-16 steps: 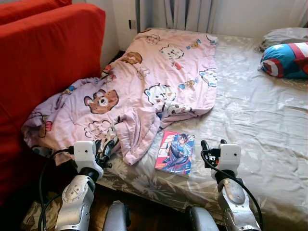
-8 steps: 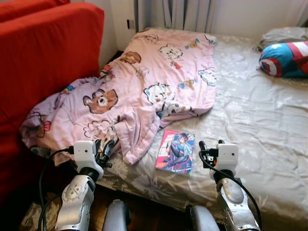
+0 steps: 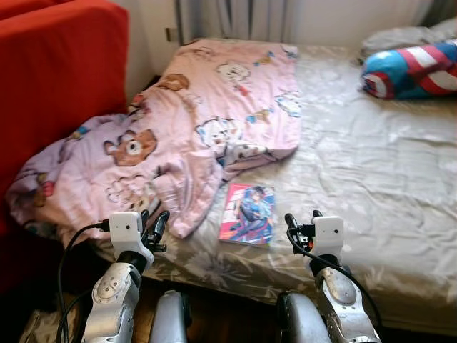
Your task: Clean up the room
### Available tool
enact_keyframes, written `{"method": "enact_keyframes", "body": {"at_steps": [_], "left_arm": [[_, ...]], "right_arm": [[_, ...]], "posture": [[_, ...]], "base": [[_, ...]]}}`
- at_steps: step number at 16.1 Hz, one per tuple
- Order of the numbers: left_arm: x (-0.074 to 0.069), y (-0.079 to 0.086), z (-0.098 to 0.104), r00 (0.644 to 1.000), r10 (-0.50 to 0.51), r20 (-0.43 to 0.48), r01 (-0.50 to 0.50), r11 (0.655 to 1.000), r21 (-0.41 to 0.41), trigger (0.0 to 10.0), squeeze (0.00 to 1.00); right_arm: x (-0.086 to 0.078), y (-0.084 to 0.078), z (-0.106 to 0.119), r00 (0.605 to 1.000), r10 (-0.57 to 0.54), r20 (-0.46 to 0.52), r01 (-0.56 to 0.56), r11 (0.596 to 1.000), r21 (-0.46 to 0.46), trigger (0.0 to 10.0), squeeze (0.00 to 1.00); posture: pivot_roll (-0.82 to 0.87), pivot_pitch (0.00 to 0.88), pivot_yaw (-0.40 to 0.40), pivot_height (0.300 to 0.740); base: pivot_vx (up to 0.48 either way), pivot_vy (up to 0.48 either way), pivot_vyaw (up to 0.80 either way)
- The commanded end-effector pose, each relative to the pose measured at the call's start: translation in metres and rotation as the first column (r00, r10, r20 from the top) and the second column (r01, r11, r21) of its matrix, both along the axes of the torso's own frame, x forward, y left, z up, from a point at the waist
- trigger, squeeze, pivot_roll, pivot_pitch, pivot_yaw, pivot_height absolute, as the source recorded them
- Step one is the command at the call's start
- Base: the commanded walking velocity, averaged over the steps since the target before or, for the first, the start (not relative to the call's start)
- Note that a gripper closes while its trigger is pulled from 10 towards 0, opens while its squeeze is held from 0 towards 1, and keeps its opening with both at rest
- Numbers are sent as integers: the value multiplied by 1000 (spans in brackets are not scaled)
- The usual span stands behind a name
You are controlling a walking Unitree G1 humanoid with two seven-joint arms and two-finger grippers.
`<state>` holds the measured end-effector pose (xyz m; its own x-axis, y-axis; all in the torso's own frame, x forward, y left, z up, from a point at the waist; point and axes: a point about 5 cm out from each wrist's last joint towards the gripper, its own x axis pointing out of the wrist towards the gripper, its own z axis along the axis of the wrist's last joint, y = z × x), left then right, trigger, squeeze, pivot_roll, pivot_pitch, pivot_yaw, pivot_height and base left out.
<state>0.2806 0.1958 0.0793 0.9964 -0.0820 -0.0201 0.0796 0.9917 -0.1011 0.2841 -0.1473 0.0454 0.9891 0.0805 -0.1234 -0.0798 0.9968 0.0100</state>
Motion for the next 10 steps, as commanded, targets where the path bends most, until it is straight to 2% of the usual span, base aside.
{"method": "enact_keyframes", "body": {"at_steps": [1, 10], "left_arm": [[0, 1, 2, 1000, 0, 8, 0, 1000, 1, 10000, 0], [1, -1, 3, 1000, -6, 11, 6, 1000, -1, 10000, 0]], "right_arm": [[-2, 4, -3, 999, 30, -15, -30, 1000, -7, 10000, 0], [-4, 7, -4, 998, 59, -20, -60, 998, -10, 10000, 0]], "posture": [[4, 117, 6, 581], [3, 109, 7, 581]], "base": [[0, 0, 550], [0, 0, 800]]}}
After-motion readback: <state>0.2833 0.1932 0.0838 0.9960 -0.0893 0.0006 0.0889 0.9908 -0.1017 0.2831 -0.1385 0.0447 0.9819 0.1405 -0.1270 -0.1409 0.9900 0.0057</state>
